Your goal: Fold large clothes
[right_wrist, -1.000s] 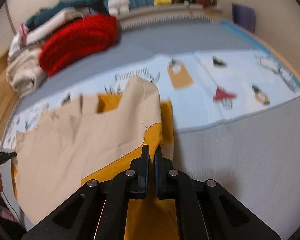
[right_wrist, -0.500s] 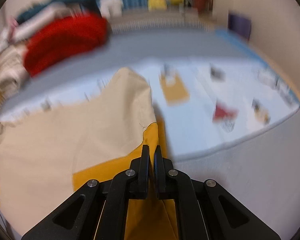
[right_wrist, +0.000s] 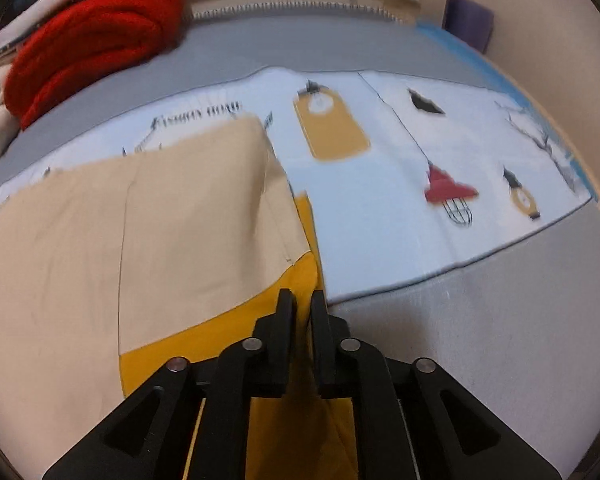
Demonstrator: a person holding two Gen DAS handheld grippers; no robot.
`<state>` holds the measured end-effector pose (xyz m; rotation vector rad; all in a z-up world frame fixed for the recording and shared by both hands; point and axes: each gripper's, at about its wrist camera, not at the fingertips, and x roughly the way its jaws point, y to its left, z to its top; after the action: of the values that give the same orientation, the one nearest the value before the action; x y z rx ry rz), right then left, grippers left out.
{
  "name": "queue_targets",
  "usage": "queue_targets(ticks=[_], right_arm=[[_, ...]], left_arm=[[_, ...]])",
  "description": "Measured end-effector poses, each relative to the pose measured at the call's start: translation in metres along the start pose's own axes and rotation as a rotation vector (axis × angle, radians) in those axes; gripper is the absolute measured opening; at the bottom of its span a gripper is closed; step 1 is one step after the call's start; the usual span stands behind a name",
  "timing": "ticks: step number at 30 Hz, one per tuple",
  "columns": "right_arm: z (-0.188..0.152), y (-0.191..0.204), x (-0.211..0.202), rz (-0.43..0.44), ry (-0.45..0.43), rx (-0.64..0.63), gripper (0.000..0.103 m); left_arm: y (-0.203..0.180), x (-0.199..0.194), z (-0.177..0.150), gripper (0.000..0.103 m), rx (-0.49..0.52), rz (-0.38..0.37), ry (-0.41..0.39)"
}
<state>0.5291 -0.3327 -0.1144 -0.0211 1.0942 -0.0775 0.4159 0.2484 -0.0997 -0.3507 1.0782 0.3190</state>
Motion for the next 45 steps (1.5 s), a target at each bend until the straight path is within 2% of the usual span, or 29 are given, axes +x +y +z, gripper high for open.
queue_targets(ticks=[2,4,5,7,8,9,10,11,12,13,14,15,16,18,20,22,23,24,26,27,29,32,35,37,39,40,41,43,45], right_arm=[[-0.002,-0.002,-0.018,-0.024,-0.052,-0.024,0.019],[-0.003,-0.004,-0.044,-0.042,-0.13,-0.054,0.021],[-0.006,-0.005,-0.054,-0.023,-0.146,-0.064,0.023],[-0.016,-0.006,-0.066,0.071,-0.139,-0.084,0.024],[-0.02,-0.006,-0.068,0.126,-0.115,-0.097,0.024],[-0.03,-0.006,-0.066,0.216,-0.057,-0.127,0.024],[-0.037,-0.007,-0.064,0.243,-0.028,-0.146,0.024],[-0.05,-0.005,-0.058,0.254,0.034,-0.195,0.024],[-0.059,-0.004,-0.051,0.238,0.082,-0.233,0.024],[-0.073,-0.005,-0.039,0.18,0.147,-0.285,0.024],[-0.08,-0.007,-0.033,0.145,0.171,-0.303,0.024],[-0.086,-0.013,-0.031,0.128,0.183,-0.299,0.024],[-0.087,-0.02,-0.035,0.139,0.179,-0.262,0.024],[-0.086,-0.032,-0.044,0.154,0.184,-0.196,0.024],[-0.087,-0.034,-0.057,0.191,0.163,-0.198,0.024],[-0.091,-0.032,-0.067,0.219,0.155,-0.232,0.024],[-0.096,-0.032,-0.068,0.232,0.164,-0.246,0.024],[-0.104,-0.03,-0.065,0.244,0.196,-0.272,0.024],[-0.119,-0.027,-0.051,0.19,0.262,-0.332,0.024],[-0.13,-0.025,-0.045,0.151,0.283,-0.373,0.024],[-0.136,-0.026,-0.049,0.143,0.273,-0.39,0.024],[-0.137,-0.035,-0.048,0.135,0.308,-0.335,0.024],[-0.144,-0.04,-0.047,0.092,0.331,-0.351,0.024],[-0.143,-0.042,-0.051,0.061,0.34,-0.336,0.024],[-0.137,-0.046,-0.062,-0.003,0.317,-0.318,0.024],[-0.13,-0.049,-0.074,-0.036,0.275,-0.295,0.024],[-0.124,-0.051,-0.085,-0.046,0.239,-0.27,0.024],[-0.104,-0.053,-0.126,-0.033,0.098,-0.179,0.024],[-0.094,-0.048,-0.167,-0.015,-0.033,-0.121,0.024]], left_arm=[[0.002,-0.02,0.001,0.023,0.001,0.0,-0.03],[0.0,-0.036,-0.002,0.023,0.039,-0.085,-0.025],[-0.005,-0.041,-0.007,0.023,0.083,-0.153,0.007],[-0.019,-0.041,-0.024,0.023,0.187,-0.263,0.099],[-0.027,-0.038,-0.036,0.023,0.25,-0.299,0.153],[-0.033,-0.036,-0.048,0.023,0.319,-0.304,0.188],[-0.039,-0.031,-0.065,0.024,0.407,-0.261,0.209],[-0.039,-0.026,-0.073,0.024,0.447,-0.224,0.223],[-0.033,-0.013,-0.086,0.026,0.482,-0.151,0.253],[-0.027,-0.006,-0.09,0.026,0.493,-0.108,0.263],[-0.018,0.0,-0.096,0.027,0.506,-0.035,0.258],[-0.01,0.0,-0.097,0.027,0.495,-0.009,0.253],[-0.001,-0.005,-0.094,0.026,0.451,-0.023,0.259],[0.005,-0.024,-0.091,0.015,0.421,-0.038,0.244],[0.005,-0.043,-0.093,0.015,0.44,-0.107,0.222],[0.002,-0.054,-0.105,0.015,0.471,-0.223,0.256],[0.002,-0.052,-0.115,0.017,0.503,-0.232,0.281],[0.002,-0.043,-0.128,0.022,0.556,-0.179,0.315],[0.009,-0.026,-0.15,0.022,0.627,-0.08,0.368],[0.014,-0.024,-0.159,0.022,0.645,-0.067,0.364],[0.019,-0.029,-0.159,0.022,0.613,-0.076,0.353],[0.032,-0.032,-0.165,0.022,0.573,-0.062,0.363],[0.039,-0.039,-0.17,0.022,0.544,-0.042,0.363],[0.042,-0.048,-0.169,0.021,0.506,-0.002,0.353],[0.045,-0.072,-0.16,0.02,0.445,0.074,0.281],[0.046,-0.082,-0.157,0.017,0.419,0.084,0.249],[0.043,-0.102,-0.151,0.016,0.382,0.083,0.183],[0.028,-0.139,-0.141,0.016,0.344,0.05,0.04],[0.017,-0.174,-0.143,0.016,0.326,0.02,-0.058]])
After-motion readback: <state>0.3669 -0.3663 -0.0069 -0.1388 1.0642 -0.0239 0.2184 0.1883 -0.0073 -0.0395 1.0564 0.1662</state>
